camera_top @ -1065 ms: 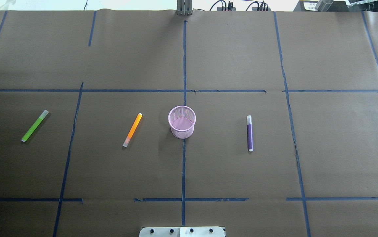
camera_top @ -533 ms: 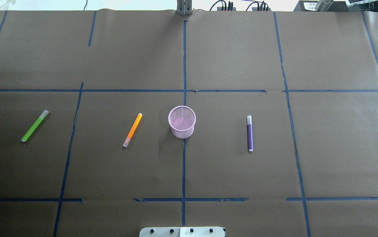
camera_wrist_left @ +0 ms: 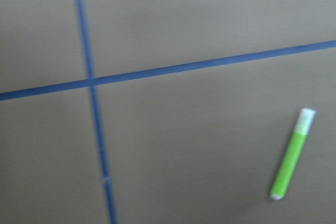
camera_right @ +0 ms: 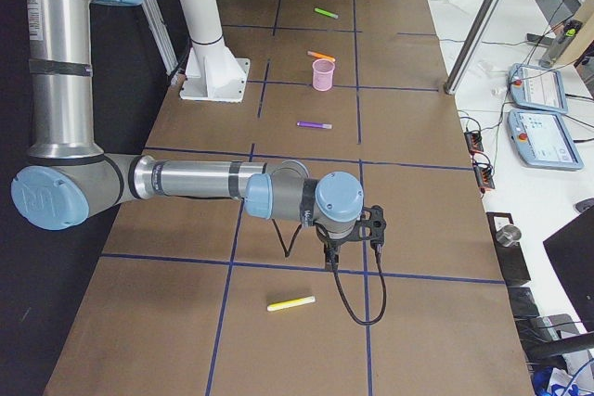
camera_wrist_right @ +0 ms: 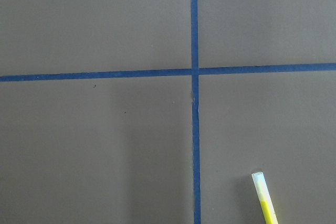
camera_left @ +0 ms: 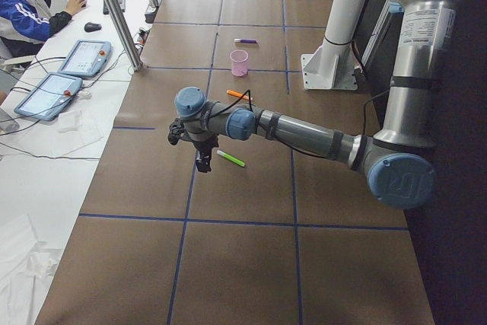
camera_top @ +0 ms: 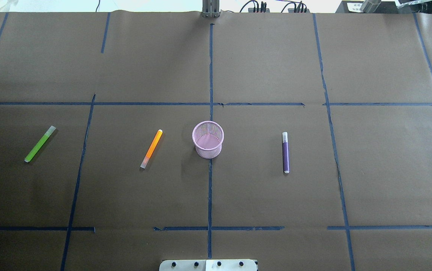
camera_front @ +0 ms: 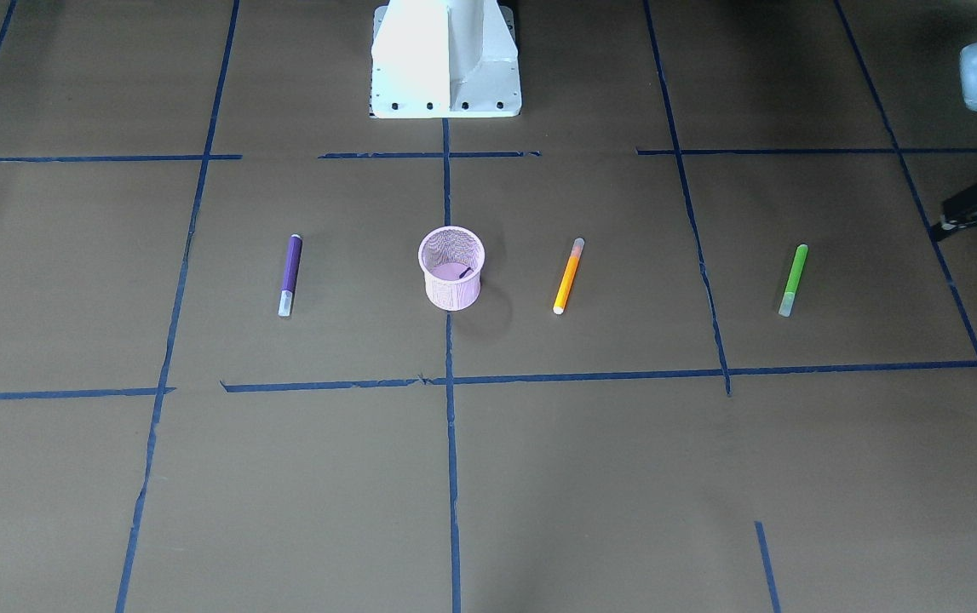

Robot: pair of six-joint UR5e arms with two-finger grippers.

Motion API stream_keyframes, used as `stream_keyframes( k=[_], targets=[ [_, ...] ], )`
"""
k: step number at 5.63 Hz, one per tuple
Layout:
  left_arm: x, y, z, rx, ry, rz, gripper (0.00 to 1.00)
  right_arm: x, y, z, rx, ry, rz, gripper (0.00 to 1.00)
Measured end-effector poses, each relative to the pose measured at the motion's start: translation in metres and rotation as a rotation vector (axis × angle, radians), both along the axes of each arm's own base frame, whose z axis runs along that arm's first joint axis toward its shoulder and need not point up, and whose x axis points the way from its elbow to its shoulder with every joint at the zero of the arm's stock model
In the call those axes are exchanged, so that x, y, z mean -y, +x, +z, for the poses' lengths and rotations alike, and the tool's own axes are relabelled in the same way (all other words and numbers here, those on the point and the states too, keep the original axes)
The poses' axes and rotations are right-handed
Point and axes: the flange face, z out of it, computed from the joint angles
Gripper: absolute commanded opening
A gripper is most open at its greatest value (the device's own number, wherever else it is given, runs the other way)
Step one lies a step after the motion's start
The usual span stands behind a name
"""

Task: Collect pens into pen holder
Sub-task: 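Lower the left gripper onto the green highlighter and close it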

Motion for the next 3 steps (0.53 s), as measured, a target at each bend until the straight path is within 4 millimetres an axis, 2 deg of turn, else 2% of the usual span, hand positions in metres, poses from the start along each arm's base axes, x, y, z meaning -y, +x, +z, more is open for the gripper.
stream_keyframes(
  k=[1,2,3],
  targets=[
    [0.005,0.046,-0.017,0.001,-0.012,-0.011,1.0,0.008,0.0,-0.007,-0.002,0.015,0.0,1.0],
    [0.004,0.096,-0.017,0.002,-0.013,-0.047,1.0,0.011,0.0,-0.011,-0.003,0.024,-0.002,1.0],
    [0.0,0.139,-0.002,-0.004,-0.011,-0.074,0.99,0.013,0.0,-0.012,-0.003,0.028,-0.004,1.0]
  ],
)
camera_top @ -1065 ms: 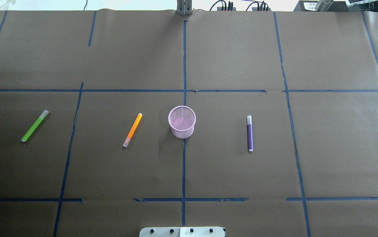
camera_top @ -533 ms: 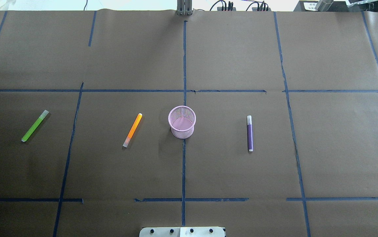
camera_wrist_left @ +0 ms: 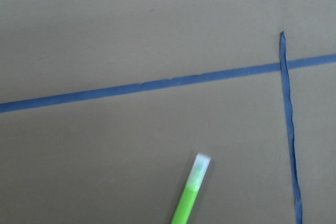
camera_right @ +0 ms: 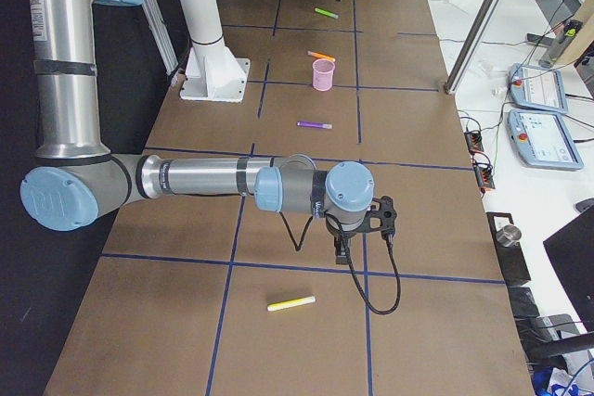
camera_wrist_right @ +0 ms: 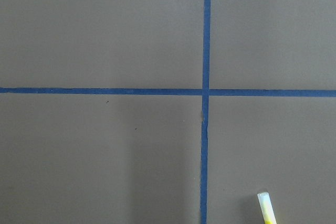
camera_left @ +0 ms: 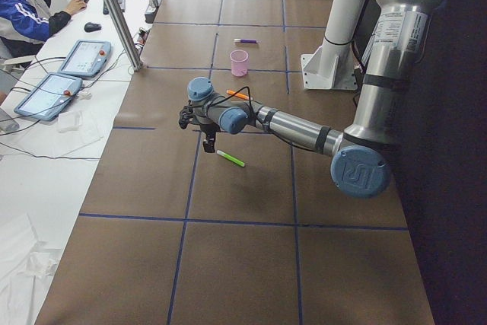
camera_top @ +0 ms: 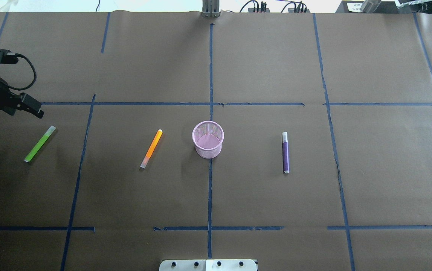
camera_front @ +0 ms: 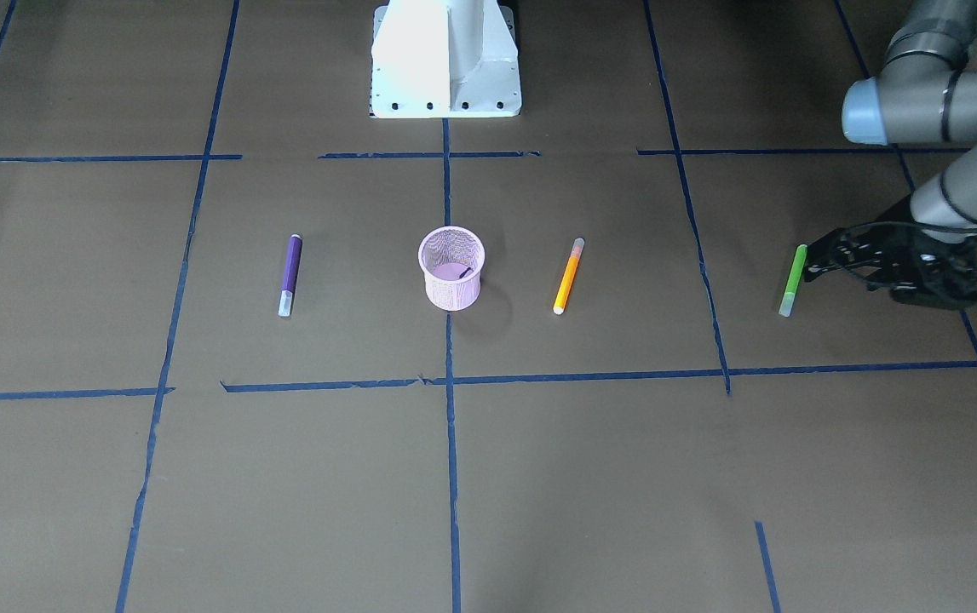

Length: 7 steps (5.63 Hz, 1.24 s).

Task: Collect pens into pen holder
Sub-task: 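Lower the left gripper onto the green highlighter and close it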

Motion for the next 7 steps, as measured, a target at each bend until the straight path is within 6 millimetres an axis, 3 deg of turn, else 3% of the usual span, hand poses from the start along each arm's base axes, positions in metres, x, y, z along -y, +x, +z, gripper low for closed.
stream_keyframes(
  k=[1,2,7],
  targets=[
    [0.001,0.024,0.019,-0.001,-0.004,-0.007,0.92,0.0,0.0,0.001,0.0,-0.003,0.0,1.0],
    [0.004,0.035,0.029,0.001,-0.01,-0.006,0.86,0.0,-0.001,0.001,0.002,-0.006,0.001,1.0],
    [-0.001,0.042,0.037,0.009,-0.019,0.003,0.85,0.002,-0.001,0.001,0.006,-0.007,0.001,1.0]
  ],
)
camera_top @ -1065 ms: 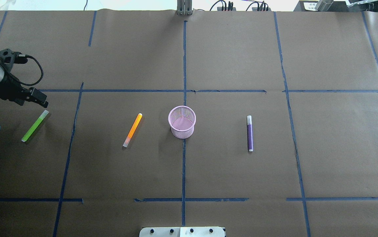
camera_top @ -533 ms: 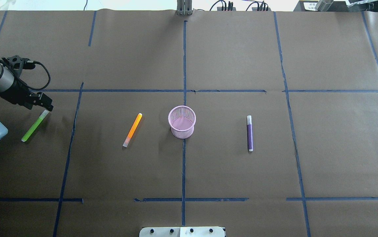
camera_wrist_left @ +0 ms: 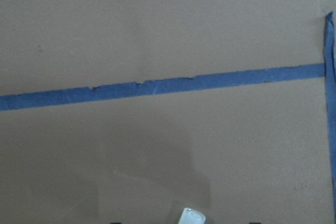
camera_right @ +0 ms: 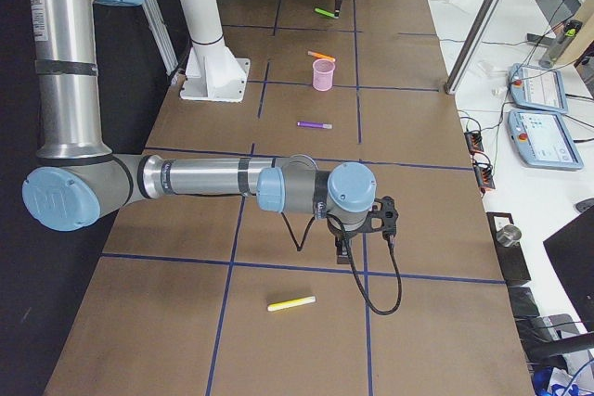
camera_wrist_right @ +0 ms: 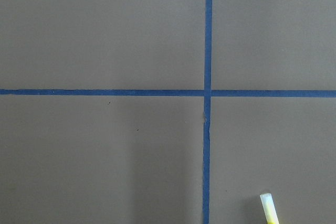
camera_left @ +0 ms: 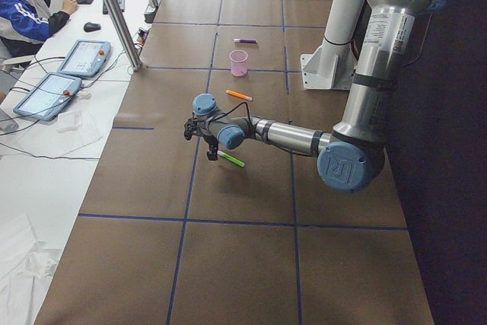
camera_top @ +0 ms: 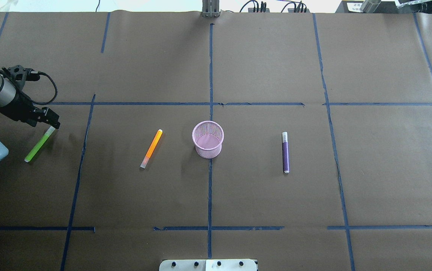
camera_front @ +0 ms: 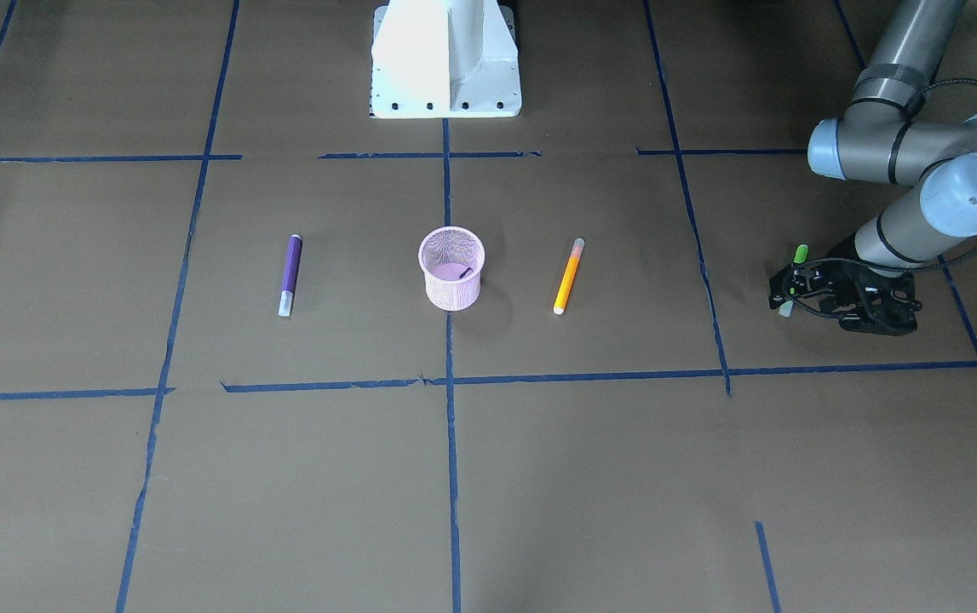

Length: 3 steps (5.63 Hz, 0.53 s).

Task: Collect pens into pen holder
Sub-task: 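Lower the left gripper onto the green highlighter and close it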

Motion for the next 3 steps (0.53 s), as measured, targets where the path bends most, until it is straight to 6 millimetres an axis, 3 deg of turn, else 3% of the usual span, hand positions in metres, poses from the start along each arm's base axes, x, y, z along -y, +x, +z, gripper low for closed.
stream_keyframes(
  k=[1,2,3],
  targets=[
    [-0.0039,0.0038,0.0019,0.002,-0.003,0.009,0.78,0.0,0.0,0.0007,0.0,-0.001,0.0,1.0],
    [-0.0073,0.0047,0.0054,0.006,-0.008,0.014,0.57,-0.0001,0.0,0.0011,0.0,-0.002,0.0,1.0],
    [-0.0099,0.0045,0.0091,0.01,-0.011,0.017,0.25,-0.0002,0.0,0.0023,0.0,-0.005,0.0,1.0]
  ],
)
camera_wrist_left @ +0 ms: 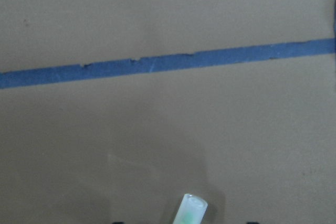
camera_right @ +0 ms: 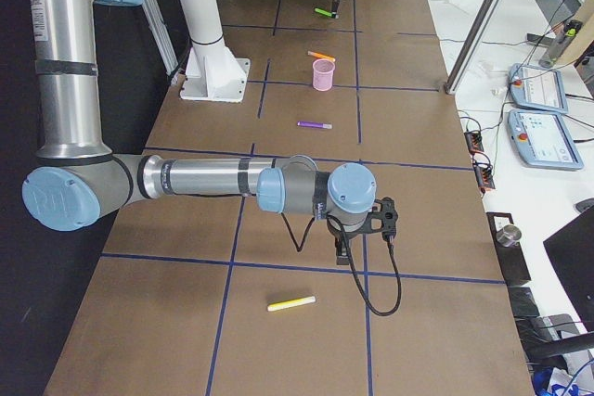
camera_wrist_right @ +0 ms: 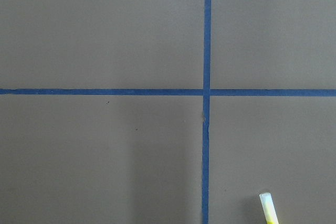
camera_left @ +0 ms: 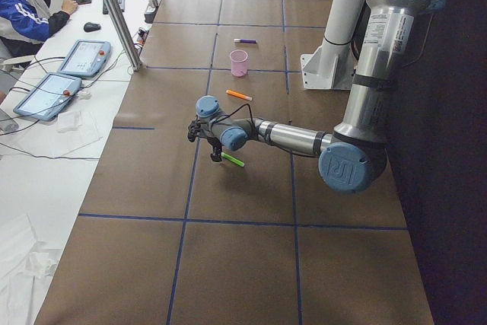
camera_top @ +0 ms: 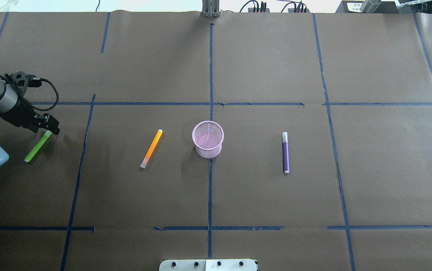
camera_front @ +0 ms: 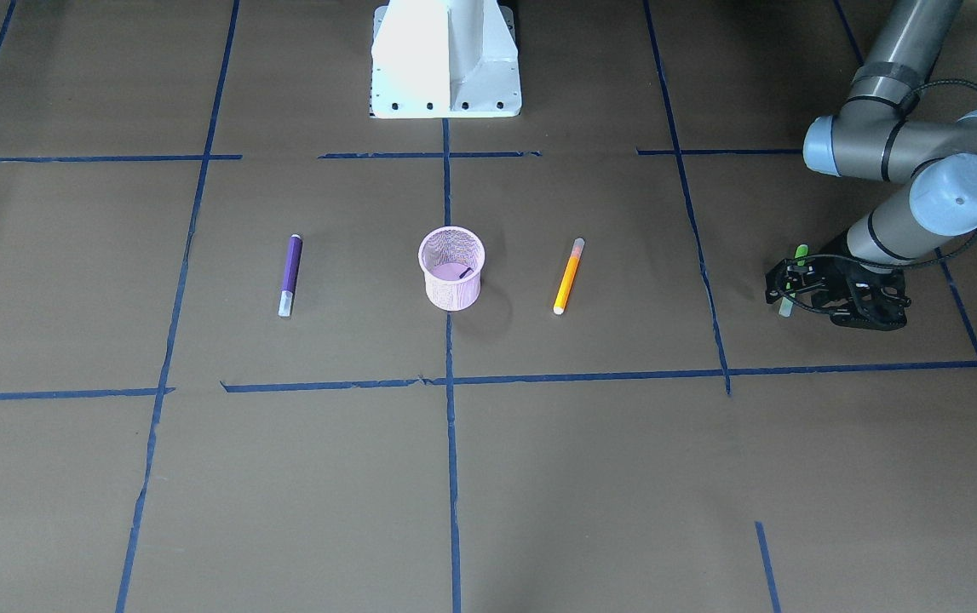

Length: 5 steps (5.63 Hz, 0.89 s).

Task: Collect pens into pen holder
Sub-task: 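Lower the left gripper onto the green highlighter and close it, then lift the green highlighter with the left gripper and carry it over the pen cup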

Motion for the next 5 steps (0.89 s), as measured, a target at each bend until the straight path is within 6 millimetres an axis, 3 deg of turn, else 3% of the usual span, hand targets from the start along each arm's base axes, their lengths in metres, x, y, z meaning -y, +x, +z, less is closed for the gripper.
stream_keyframes(
  k=[1,2,4,5],
  targets=[
    [-0.001,-0.001,0.002,0.003,-0.001,0.001,0.06,0.0,0.0,0.001,0.0,-0.003,0.0,1.0],
    [-0.004,-0.002,0.004,0.005,-0.001,0.002,0.0,0.0,0.0,0.001,0.0,-0.003,0.001,1.0],
    [-0.007,-0.006,0.005,0.005,0.0,0.003,0.0,0.001,0.0,0.0,0.0,-0.002,0.001,1.0],
    [-0.007,-0.011,-0.014,-0.016,0.015,0.0,0.0,0.001,0.0,-0.001,-0.001,0.002,0.001,1.0]
  ],
)
